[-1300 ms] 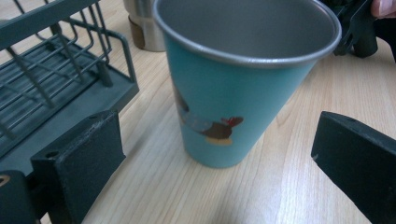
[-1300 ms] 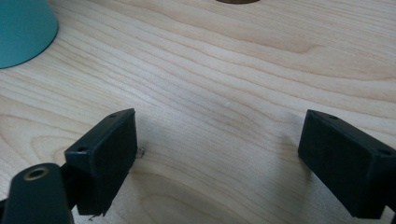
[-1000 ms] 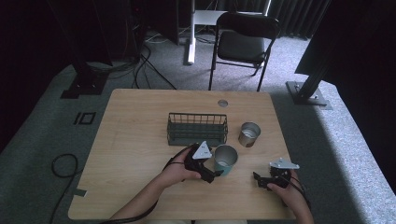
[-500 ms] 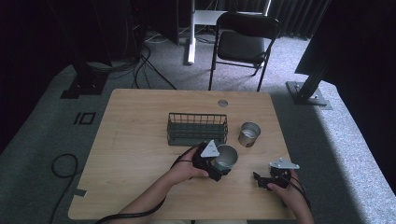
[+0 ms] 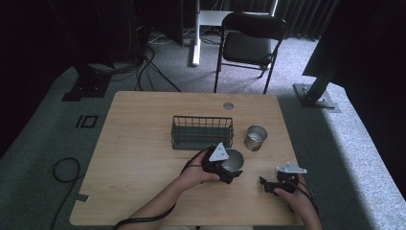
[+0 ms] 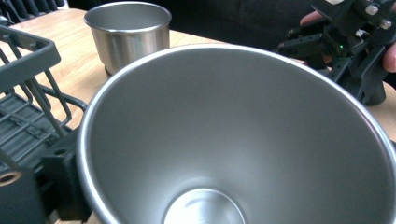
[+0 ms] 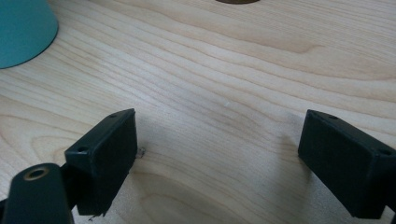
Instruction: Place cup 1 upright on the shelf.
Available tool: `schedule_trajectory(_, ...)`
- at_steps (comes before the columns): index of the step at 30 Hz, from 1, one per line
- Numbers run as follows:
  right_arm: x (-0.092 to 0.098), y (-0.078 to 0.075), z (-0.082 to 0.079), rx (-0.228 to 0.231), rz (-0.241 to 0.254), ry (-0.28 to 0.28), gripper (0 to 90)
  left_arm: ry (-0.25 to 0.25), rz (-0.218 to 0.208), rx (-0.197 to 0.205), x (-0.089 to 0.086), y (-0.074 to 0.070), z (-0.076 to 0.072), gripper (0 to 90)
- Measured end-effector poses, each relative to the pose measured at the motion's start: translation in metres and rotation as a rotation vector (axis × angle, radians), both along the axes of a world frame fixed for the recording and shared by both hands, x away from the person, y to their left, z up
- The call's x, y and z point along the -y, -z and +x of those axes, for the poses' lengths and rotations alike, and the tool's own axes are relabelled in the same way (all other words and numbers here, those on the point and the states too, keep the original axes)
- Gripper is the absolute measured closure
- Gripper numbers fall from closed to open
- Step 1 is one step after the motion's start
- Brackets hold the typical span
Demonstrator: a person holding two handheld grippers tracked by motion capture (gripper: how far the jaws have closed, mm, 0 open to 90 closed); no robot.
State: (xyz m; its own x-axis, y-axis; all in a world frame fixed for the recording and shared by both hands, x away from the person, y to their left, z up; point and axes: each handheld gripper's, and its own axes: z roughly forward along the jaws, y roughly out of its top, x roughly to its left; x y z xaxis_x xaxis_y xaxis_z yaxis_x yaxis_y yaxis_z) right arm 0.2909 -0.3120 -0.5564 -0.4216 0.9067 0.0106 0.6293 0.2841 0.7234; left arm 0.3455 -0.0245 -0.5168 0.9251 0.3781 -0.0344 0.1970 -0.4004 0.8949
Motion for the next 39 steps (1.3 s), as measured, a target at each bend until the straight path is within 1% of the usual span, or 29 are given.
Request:
schedule_trajectory(2,0.000,0.000,0.000,0.000,0.000,0.000,11.4,-0.001,0.000,-0.005,0.001,0.001,0.000,6.0)
schedule_trajectory(4,0.000,0.000,0.000,0.000,0.000,0.000,11.4,-0.005,-0.003,0.005,0.002,0.001,0.000,6.0)
schedule_trajectory(5,0.000,0.000,0.000,0.000,0.000,0.000,11.4,-0.008,-0.007,0.006,0.002,0.001,0.000,6.8)
schedule_trajectory(7,0.000,0.000,0.000,0.000,0.000,0.000,11.4,-0.014,-0.017,0.003,0.002,0.000,0.000,12.1)
schedule_trajectory(10,0.000,0.000,0.000,0.000,0.000,0.000,11.4,0.001,-0.023,0.003,0.002,0.001,0.000,13.1)
schedule_trajectory(17,0.000,0.000,0.000,0.000,0.000,0.000,11.4,-0.002,-0.012,0.010,0.001,-0.001,-0.001,13.3)
schedule_trajectory(21,0.000,0.000,0.000,0.000,0.000,0.000,11.4,0.002,-0.023,0.004,-0.002,-0.006,-0.002,13.4)
schedule_trajectory(25,0.000,0.000,0.000,0.000,0.000,0.000,11.5,0.000,-0.030,0.014,-0.003,-0.011,-0.002,13.4)
schedule_trajectory(26,0.000,0.000,0.000,0.000,0.000,0.000,11.4,-0.007,-0.039,0.015,-0.004,-0.013,-0.003,13.4)
schedule_trajectory(29,0.000,0.000,0.000,0.000,-0.001,0.000,11.4,-0.007,-0.047,0.011,-0.006,-0.019,-0.003,13.4)
schedule_trajectory(33,0.000,0.000,0.000,0.001,-0.001,0.000,11.4,-0.003,-0.042,0.014,-0.008,-0.024,-0.003,13.4)
schedule_trajectory(36,0.000,0.000,0.000,0.002,-0.002,-0.001,11.4,-0.002,-0.049,0.002,-0.009,-0.025,-0.004,13.4)
schedule_trajectory(39,0.000,0.000,0.000,0.002,-0.001,-0.001,11.5,-0.007,-0.044,0.007,-0.011,-0.028,-0.005,13.4)
